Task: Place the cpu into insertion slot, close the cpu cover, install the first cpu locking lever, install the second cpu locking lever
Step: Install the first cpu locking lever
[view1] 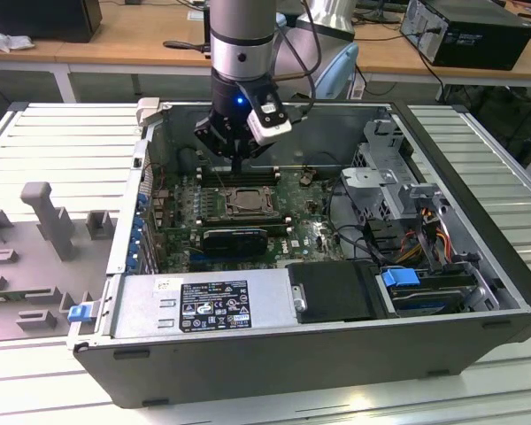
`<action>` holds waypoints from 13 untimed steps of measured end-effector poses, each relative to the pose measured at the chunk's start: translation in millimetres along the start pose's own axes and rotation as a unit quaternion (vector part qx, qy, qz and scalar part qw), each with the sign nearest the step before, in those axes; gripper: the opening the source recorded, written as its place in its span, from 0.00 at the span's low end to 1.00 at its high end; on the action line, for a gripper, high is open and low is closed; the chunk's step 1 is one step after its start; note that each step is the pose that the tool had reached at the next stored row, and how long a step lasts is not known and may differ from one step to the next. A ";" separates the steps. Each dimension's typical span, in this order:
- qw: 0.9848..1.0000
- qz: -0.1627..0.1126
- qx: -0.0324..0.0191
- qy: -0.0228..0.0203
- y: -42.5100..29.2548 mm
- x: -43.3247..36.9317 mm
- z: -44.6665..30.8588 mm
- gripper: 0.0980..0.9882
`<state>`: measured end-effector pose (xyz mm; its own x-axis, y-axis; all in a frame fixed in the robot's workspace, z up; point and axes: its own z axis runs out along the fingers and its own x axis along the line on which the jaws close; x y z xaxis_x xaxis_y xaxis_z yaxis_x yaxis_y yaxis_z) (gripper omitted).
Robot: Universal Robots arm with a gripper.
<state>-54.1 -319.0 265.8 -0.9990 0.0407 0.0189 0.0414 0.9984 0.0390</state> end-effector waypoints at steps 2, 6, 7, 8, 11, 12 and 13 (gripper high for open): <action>1.000 -0.006 0.000 0.000 -0.1 3.5 0.4 0.01; 1.000 -0.006 0.000 -0.004 -1.1 25.2 1.8 0.01; 1.000 -0.006 0.000 -0.004 -1.4 31.2 2.3 0.01; 1.000 -0.006 0.000 -0.006 -1.6 38.2 3.1 0.01; 1.000 -0.007 0.000 -0.007 1.0 48.8 6.3 0.01; 1.000 -0.007 0.000 -0.007 2.4 50.7 7.4 0.01; 1.000 -0.007 -0.001 -0.007 4.2 52.7 8.6 0.01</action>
<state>-106.8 -312.2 258.4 -0.9996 0.0267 0.0044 0.0268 0.9988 0.0402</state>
